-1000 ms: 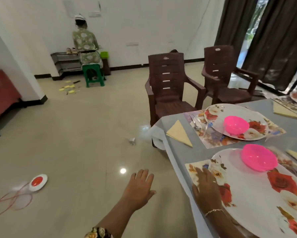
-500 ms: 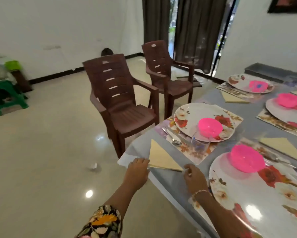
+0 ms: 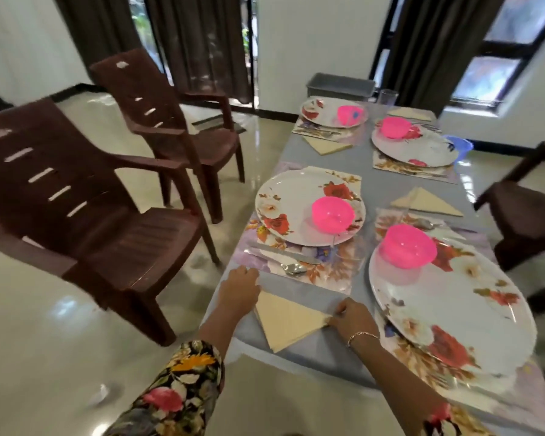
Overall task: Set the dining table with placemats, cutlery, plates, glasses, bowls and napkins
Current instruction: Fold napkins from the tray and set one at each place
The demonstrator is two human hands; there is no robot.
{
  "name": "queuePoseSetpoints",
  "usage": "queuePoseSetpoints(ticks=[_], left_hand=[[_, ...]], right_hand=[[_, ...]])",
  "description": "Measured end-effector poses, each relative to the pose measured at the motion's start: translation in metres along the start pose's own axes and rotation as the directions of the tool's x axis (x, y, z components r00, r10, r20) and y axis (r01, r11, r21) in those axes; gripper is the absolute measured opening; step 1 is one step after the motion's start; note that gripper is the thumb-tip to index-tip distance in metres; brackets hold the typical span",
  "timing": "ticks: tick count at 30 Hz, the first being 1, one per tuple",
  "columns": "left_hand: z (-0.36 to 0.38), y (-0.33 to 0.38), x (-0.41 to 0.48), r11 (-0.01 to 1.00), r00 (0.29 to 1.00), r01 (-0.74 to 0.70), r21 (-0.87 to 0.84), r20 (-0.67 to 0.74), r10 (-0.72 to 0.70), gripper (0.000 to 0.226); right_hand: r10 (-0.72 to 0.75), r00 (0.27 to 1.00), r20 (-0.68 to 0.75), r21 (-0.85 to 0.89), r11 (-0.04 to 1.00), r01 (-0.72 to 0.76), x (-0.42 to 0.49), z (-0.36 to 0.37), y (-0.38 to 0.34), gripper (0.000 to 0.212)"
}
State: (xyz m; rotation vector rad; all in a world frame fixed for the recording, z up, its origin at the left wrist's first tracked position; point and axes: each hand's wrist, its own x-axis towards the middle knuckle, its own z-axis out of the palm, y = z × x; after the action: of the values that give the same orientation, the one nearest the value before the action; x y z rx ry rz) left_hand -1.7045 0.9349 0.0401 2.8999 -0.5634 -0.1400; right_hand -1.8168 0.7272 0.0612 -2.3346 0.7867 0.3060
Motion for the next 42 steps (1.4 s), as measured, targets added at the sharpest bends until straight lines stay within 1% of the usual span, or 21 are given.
queuePoseSetpoints(ticks=[3, 6, 8, 12, 15, 18, 21, 25, 26, 28, 29, 31, 33, 34, 35, 36, 37, 39, 42], left_hand=[[0.001, -0.005, 0.013, 0.997, 0.997, -0.039, 0.064, 0.065, 0.035, 0.030], [0.002, -0.012, 0.021, 0.992, 0.990, -0.103, 0.078, 0.106, 0.095, 0.027], [-0.001, -0.014, 0.025, 0.990, 0.985, -0.124, 0.070, 0.129, 0.114, 0.025], [-0.008, -0.015, 0.025, 0.993, 0.981, -0.120, -0.011, 0.154, 0.120, 0.023], [-0.009, -0.019, 0.026, 0.991, 0.986, -0.042, -0.128, 0.157, 0.062, 0.021], [-0.011, -0.018, 0.031, 0.980, 0.991, -0.019, -0.198, 0.126, 0.045, 0.019], [-0.014, -0.016, 0.038, 0.976, 0.995, -0.030, -0.216, 0.082, 0.049, 0.021], [-0.013, -0.016, 0.043, 0.985, 0.997, -0.057, -0.160, 0.046, 0.065, 0.021], [-0.013, -0.016, 0.043, 0.989, 0.998, -0.062, -0.137, 0.008, 0.064, 0.020], [-0.015, -0.015, 0.037, 0.995, 0.987, -0.102, -0.020, -0.125, 0.098, 0.019], [-0.017, -0.014, 0.032, 0.989, 0.971, -0.142, 0.035, -0.191, 0.146, 0.020], [-0.011, -0.009, 0.021, 0.963, 0.929, -0.260, 0.078, -0.252, 0.271, 0.029], [0.001, -0.005, 0.008, 0.941, 0.918, -0.338, 0.021, -0.214, 0.335, 0.032], [0.005, -0.001, 0.001, 0.942, 0.930, -0.334, -0.023, -0.169, 0.325, 0.032], [0.009, 0.001, -0.005, 0.945, 0.936, -0.326, -0.024, -0.149, 0.319, 0.035], [0.014, 0.002, -0.009, 0.943, 0.934, -0.333, 0.002, -0.135, 0.330, 0.039], [0.019, 0.002, -0.012, 0.941, 0.930, -0.335, 0.035, -0.147, 0.337, 0.044], [0.020, 0.003, -0.017, 0.946, 0.934, -0.322, 0.027, -0.157, 0.322, 0.048], [0.020, 0.002, -0.024, 0.944, 0.929, -0.329, 0.012, -0.175, 0.326, 0.051]], right_hand=[[0.016, 1.000, -0.014, -0.047, 0.999, -0.016, -0.003, 0.001, -0.002, 0.017], [0.035, 0.998, -0.048, -0.030, 0.999, -0.036, -0.003, 0.003, -0.003, 0.033], [0.048, 0.997, -0.066, -0.010, 0.999, -0.048, -0.003, 0.002, -0.004, 0.037], [0.069, 0.994, -0.079, 0.029, 0.997, -0.067, 0.000, 0.002, -0.008, 0.035], [0.090, 0.991, -0.103, 0.065, 0.994, -0.083, 0.005, 0.004, -0.013, 0.028], [0.109, 0.983, -0.145, 0.082, 0.992, -0.097, 0.013, 0.005, -0.017, 0.010], [0.120, 0.977, -0.175, 0.093, 0.990, -0.105, 0.019, 0.003, -0.020, 0.012], [0.130, 0.973, -0.189, 0.120, 0.987, -0.108, 0.025, 0.004, -0.023, 0.011], [0.126, 0.972, -0.199, 0.142, 0.985, -0.099, 0.025, 0.004, -0.022, 0.011], [0.114, 0.964, -0.238, 0.183, 0.980, -0.071, 0.024, 0.006, -0.018, 0.012], [0.098, 0.956, -0.277, 0.172, 0.984, -0.051, 0.021, 0.009, -0.017, 0.013], [-0.012, 0.927, -0.375, 0.053, 0.998, 0.034, 0.014, 0.017, -0.013, 0.016], [-0.206, 0.876, -0.435, -0.100, 0.978, 0.181, 0.007, 0.028, -0.012, 0.018], [-0.315, 0.848, -0.427, -0.174, 0.948, 0.265, 0.004, 0.033, -0.011, 0.021], [-0.416, 0.811, -0.410, -0.255, 0.907, 0.336, 0.001, 0.039, -0.010, 0.023], [-0.490, 0.782, -0.386, -0.339, 0.863, 0.374, -0.001, 0.044, -0.007, 0.025], [-0.538, 0.769, -0.346, -0.415, 0.823, 0.389, -0.003, 0.048, -0.005, 0.028], [-0.563, 0.782, -0.267, -0.515, 0.769, 0.378, -0.009, 0.052, 0.000, 0.039], [-0.560, 0.784, -0.267, -0.515, 0.771, 0.375, -0.017, 0.053, 0.006, 0.045]])
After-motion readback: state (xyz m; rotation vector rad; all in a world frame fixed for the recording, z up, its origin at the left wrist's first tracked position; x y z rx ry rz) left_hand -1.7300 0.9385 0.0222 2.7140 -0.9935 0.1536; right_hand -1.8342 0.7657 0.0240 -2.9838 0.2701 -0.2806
